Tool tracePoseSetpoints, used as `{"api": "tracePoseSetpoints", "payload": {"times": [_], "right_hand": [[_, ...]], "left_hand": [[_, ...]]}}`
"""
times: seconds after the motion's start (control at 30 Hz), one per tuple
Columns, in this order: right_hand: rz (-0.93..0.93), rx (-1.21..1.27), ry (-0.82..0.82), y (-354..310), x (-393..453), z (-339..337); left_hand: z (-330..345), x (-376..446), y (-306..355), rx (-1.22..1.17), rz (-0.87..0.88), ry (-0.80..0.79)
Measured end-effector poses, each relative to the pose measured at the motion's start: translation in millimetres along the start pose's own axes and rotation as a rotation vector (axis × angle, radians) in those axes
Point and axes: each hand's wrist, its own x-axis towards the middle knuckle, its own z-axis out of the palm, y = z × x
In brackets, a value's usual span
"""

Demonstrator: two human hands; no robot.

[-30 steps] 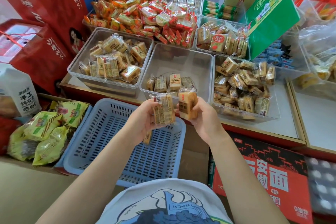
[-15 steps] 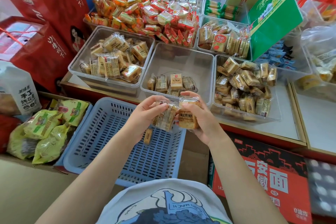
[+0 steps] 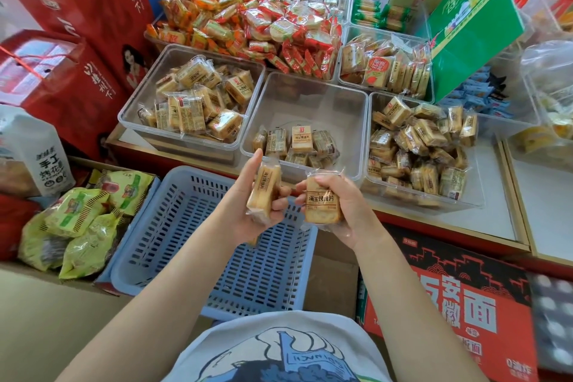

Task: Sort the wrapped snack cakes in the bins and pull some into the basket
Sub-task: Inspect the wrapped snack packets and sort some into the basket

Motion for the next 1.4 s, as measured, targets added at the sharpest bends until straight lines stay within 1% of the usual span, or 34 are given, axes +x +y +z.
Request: {"api": "tracePoseSetpoints", "payload": {"times": [0.07, 0.13, 0.17, 0.23, 0.3, 0.4, 0.5, 0.63, 0.73, 0.9, 1.0, 1.13, 1.17, 1.2, 1.27, 1.33, 1.4], "right_hand": [[0.003, 0.126, 0.007, -3.0, 0.4, -2.2], [0.016, 0.237, 0.029, -6.2, 3.4, -7.8], [0.025, 0.267, 0.042, -7.8, 5.5, -11.2], [0.033, 0.248, 0.064, -10.7, 9.8, -16.2], [0.044, 0.199, 0.074, -11.8, 14.0, -21.7], [0.069, 0.119, 0.107, -13.9, 21.1, -26.4], [0.072, 0.052, 0.129, -15.2, 34.1, -34.5], [0.095, 0.064, 0.133, -20.2, 56.3, -41.9], [0.129, 0.099, 0.136, -27.0, 78.9, -49.0], [0.099, 0.098, 0.156, -51.6, 121.3, -57.9], [0.111, 0.042, 0.2, -64.7, 151.4, -57.7], [0.067, 0.039, 0.25, -70.4, 193.0, -57.1], [0.064, 0.036, 0.269, -69.5, 202.8, -56.7], [0.071, 0.022, 0.282, -68.4, 211.2, -55.7], [0.107, -0.028, 0.294, -62.5, 225.3, -55.3], [0.155, -0.088, 0.281, -56.5, 231.9, -55.3], [0.175, -0.126, 0.274, -50.9, 234.0, -59.9]], "left_hand": [[0.1, 4.2, 2.1, -0.144, -0.018, -0.139], [3.5, 8.0, 3.7, -0.222, -0.006, -0.196], [5.3, 11.2, 4.1, -0.239, 0.008, -0.172], [9.1, 18.5, 4.6, -0.249, 0.039, -0.091], [13.3, 24.1, 4.0, -0.206, 0.051, -0.072], [16.3, 33.1, 2.2, -0.046, 0.053, 0.022], [17.8, 44.4, 0.2, 0.171, 0.067, 0.123], [25.2, 64.6, 7.2, 0.347, 0.07, 0.256], [24.4, 84.9, 19.5, 0.395, 0.099, 0.307], [26.9, 126.4, 50.9, 0.427, 0.217, 0.364], [13.4, 162.6, 66.6, 0.518, 0.249, 0.487], [-1.1, 200.3, 75.2, 0.616, 0.32, 0.613], [-2.9, 206.8, 76.4, 0.671, 0.343, 0.648], [-5.8, 212.8, 76.9, 0.778, 0.362, 0.689], [-14.6, 222.4, 74.2, 1.126, 0.342, 0.714], [-21.0, 224.7, 67.7, 1.413, 0.247, 0.651], [-25.5, 223.6, 62.9, 1.517, 0.191, 0.585]]}}
